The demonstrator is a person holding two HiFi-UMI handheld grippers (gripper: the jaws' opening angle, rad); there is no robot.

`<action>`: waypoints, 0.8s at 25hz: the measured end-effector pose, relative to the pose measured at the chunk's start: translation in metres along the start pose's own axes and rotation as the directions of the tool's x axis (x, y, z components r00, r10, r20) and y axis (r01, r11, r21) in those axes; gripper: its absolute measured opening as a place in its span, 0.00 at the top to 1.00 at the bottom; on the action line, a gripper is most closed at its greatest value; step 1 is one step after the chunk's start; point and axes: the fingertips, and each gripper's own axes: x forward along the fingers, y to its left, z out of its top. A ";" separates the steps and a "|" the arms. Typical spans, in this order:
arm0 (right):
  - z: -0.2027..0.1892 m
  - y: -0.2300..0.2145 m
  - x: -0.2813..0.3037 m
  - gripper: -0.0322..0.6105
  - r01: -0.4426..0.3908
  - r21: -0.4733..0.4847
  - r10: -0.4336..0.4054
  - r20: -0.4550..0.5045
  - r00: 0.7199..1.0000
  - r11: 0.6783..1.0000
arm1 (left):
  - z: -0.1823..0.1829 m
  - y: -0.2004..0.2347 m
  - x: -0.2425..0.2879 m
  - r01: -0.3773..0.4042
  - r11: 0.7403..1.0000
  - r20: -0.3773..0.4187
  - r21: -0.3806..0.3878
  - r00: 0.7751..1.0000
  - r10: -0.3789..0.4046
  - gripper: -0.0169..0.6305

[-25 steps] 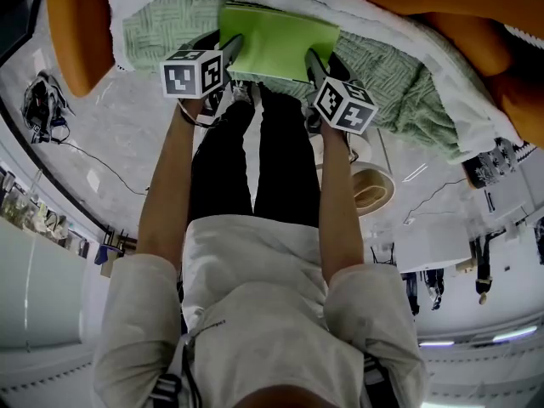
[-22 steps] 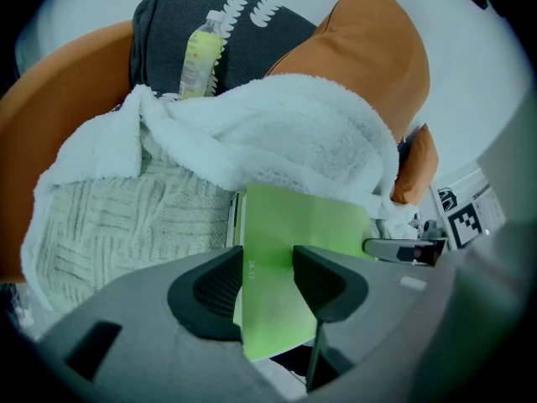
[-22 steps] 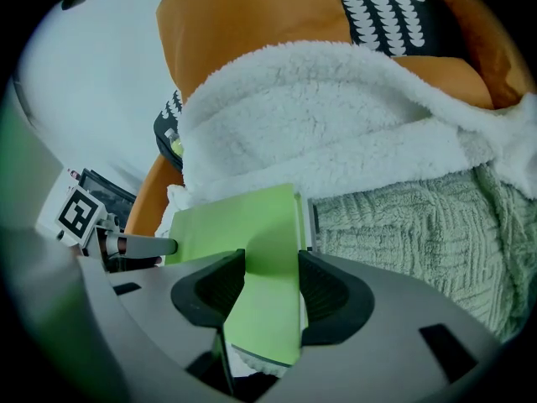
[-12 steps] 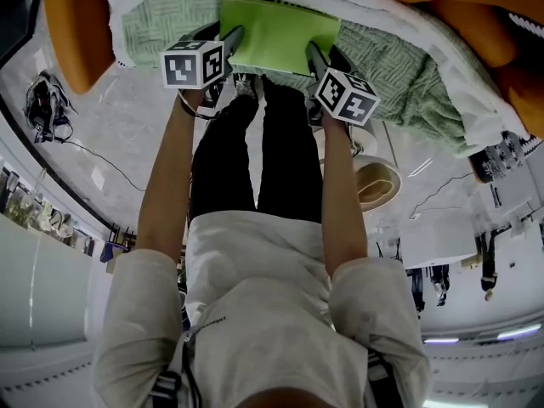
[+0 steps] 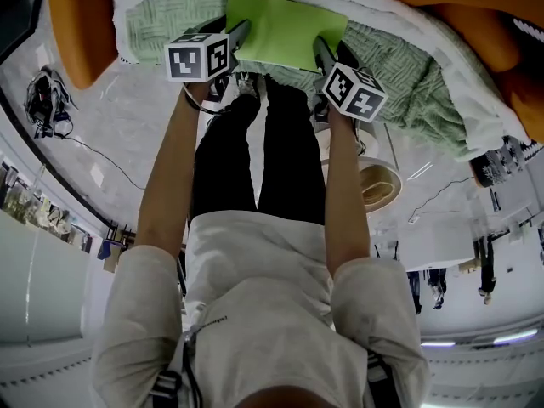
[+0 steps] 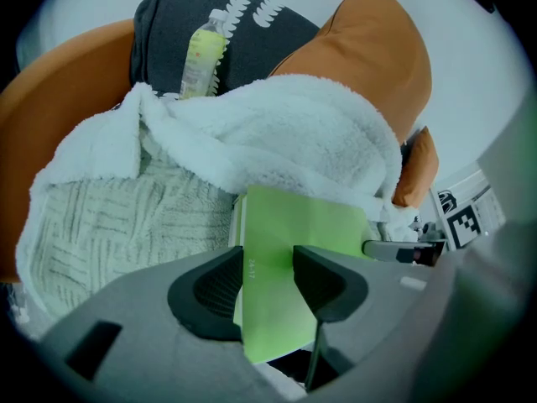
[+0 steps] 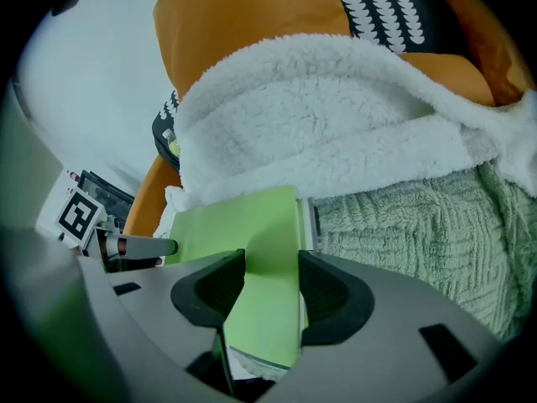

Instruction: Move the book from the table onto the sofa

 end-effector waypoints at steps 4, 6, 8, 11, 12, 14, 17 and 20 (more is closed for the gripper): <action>-0.002 0.001 0.000 0.67 0.012 0.001 -0.012 0.003 1.000 1.000 | -0.002 0.002 0.001 0.007 1.000 0.004 -0.009 1.000 -0.007 0.67; -0.002 0.001 0.000 0.67 0.010 0.004 -0.010 0.008 1.000 1.000 | -0.002 0.002 0.000 0.003 1.000 0.006 -0.008 1.000 -0.003 0.67; -0.003 -0.001 -0.001 0.67 0.012 0.007 -0.012 0.007 1.000 1.000 | -0.004 0.000 0.000 -0.001 1.000 0.006 -0.009 1.000 0.001 0.67; -0.005 -0.001 -0.001 0.67 0.011 0.009 -0.011 0.002 1.000 1.000 | -0.005 0.000 0.000 -0.005 1.000 0.026 -0.018 1.000 0.005 0.67; -0.004 -0.001 0.000 0.67 0.011 0.008 -0.011 -0.002 1.000 1.000 | -0.005 0.001 0.000 -0.008 1.000 0.032 -0.022 0.999 0.009 0.67; -0.002 -0.001 0.001 0.67 0.013 0.004 -0.013 -0.007 1.000 1.000 | -0.004 0.001 0.000 -0.010 1.000 0.039 -0.026 0.999 0.011 0.67; -0.001 -0.001 0.001 0.67 0.014 0.004 -0.014 -0.007 1.000 1.000 | -0.003 0.001 0.000 -0.005 1.000 0.037 -0.026 0.999 0.006 0.67; -0.001 0.000 -0.001 0.67 0.018 0.007 -0.018 -0.011 1.000 1.000 | -0.003 0.000 0.000 0.002 1.000 0.035 -0.020 0.999 -0.001 0.67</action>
